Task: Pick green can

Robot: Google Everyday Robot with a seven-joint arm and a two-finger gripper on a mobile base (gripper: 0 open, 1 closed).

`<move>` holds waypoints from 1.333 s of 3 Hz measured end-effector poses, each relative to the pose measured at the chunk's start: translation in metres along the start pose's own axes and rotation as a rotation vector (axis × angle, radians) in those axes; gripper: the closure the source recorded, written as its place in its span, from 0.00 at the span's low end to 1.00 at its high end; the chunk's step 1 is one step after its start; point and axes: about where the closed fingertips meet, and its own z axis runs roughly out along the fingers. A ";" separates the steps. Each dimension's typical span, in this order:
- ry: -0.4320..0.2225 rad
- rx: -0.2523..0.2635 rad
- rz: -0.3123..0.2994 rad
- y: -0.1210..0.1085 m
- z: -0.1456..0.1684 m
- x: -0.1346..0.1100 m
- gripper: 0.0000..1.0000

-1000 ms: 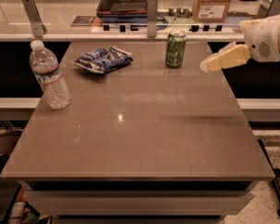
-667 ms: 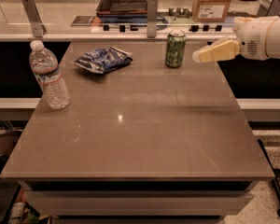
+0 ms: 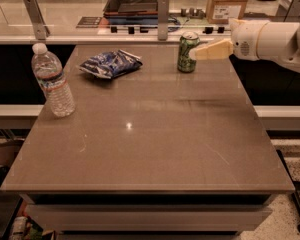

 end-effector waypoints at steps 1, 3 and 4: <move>-0.027 -0.055 0.015 0.000 0.032 0.002 0.00; -0.120 -0.125 0.052 -0.005 0.070 0.016 0.00; -0.169 -0.163 0.072 -0.011 0.084 0.024 0.00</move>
Offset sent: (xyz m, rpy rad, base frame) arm 0.0591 0.0396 -0.0331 0.1014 -0.0005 0.1138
